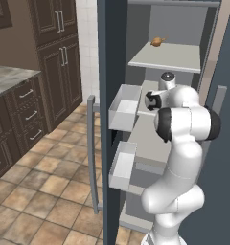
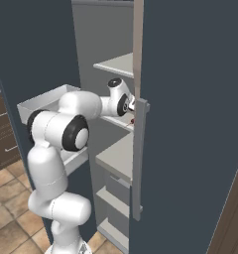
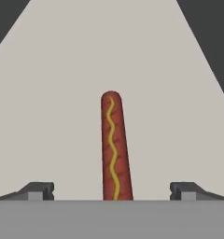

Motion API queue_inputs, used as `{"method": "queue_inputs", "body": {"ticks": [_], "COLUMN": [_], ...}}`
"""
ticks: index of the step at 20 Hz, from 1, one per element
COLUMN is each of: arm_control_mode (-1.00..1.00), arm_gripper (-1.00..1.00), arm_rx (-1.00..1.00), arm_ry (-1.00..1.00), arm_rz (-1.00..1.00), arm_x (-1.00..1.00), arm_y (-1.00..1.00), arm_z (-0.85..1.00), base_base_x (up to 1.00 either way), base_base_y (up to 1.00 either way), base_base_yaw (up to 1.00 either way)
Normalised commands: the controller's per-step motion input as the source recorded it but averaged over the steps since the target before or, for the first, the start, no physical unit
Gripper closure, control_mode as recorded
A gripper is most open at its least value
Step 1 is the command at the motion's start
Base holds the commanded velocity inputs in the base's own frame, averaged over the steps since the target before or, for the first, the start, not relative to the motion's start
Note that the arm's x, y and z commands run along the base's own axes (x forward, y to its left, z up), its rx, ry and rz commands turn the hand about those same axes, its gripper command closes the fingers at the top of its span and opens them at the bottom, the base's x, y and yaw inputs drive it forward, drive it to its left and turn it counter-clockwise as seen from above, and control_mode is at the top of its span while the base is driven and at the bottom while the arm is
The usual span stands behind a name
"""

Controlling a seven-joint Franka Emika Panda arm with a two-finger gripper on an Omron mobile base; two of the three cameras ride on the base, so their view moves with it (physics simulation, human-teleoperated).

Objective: Store the hot dog in the freezer for long-term storage. Close the freezer door after placing the cooked food.

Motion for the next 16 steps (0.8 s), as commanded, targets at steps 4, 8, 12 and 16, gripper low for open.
{"method": "queue_inputs", "body": {"ticks": [4, 8, 12, 16], "arm_control_mode": [-1.0, -1.0, -1.0, -1.0], "arm_gripper": [-1.0, -1.0, -1.0, -1.0], "arm_rx": [0.0, 0.0, 0.0, 0.0], "arm_ry": [0.0, 0.0, 0.0, 0.0], "arm_rz": [0.0, 0.0, 0.0, 0.0], "arm_x": [-0.28, -0.31, -0.32, -0.3], "arm_y": [0.01, 0.01, 0.05, 0.09], "arm_z": [0.02, 0.09, 0.13, 0.14], "base_base_x": [0.0, 0.0, 0.0, 0.0], "base_base_y": [0.0, 0.0, 0.0, 0.0], "base_base_yaw": [0.0, 0.0, 0.0, 0.0]}}
